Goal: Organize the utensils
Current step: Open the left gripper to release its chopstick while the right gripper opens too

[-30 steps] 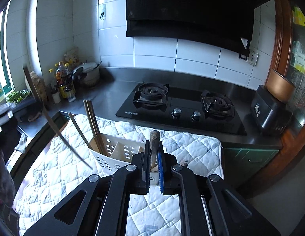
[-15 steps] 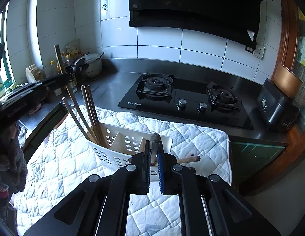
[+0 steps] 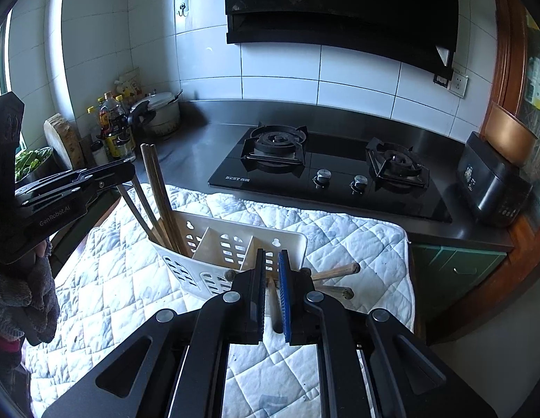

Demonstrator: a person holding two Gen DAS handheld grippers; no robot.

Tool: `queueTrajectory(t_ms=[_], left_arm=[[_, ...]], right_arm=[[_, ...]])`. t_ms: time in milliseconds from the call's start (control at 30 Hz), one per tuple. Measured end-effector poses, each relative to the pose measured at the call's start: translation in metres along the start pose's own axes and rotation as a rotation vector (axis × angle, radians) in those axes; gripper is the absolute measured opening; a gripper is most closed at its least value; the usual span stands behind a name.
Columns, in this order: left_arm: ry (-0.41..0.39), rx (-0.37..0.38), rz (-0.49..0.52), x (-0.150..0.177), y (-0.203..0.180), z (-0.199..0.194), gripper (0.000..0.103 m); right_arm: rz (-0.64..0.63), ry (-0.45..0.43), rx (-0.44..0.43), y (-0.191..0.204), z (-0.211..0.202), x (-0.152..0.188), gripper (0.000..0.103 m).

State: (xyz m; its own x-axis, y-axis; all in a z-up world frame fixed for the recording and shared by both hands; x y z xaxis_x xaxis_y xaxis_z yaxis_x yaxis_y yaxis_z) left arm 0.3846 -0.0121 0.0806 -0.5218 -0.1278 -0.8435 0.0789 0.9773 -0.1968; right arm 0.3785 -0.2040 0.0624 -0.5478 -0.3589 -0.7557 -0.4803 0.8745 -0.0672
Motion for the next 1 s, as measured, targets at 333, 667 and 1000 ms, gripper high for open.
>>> queueTrajectory(t_ms=[333,667,1000], left_arm=[[-0.042,-0.008,0.016,0.000,-0.004,-0.031,0.042],[-0.064,-0.038,-0.025,0.031,0.012,-0.079,0.071],[-0.093,-0.064,-0.021,0.086,0.018,-0.132,0.093]], right_arm=[[0.006,-0.060,0.017,0.002,-0.031,0.001,0.033],[0.011,-0.107,0.037,0.017,-0.072,0.027,0.061],[0.018,-0.121,0.083,0.045,-0.093,0.082,0.083]])
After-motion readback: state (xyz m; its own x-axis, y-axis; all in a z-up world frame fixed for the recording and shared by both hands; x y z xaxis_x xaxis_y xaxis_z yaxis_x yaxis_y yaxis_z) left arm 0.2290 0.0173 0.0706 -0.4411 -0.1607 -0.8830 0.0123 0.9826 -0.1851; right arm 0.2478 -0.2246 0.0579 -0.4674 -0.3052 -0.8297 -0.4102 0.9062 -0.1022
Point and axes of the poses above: each gripper's, at about its wrist camera, not at the fingertips, and z roughly the way its jaws point, y to its left, x to its underside, the point moved 4 cm from there along z, roughly the way its jaws point, and after that the axes turned 5 degrees about -z, right-handed, at the moved point
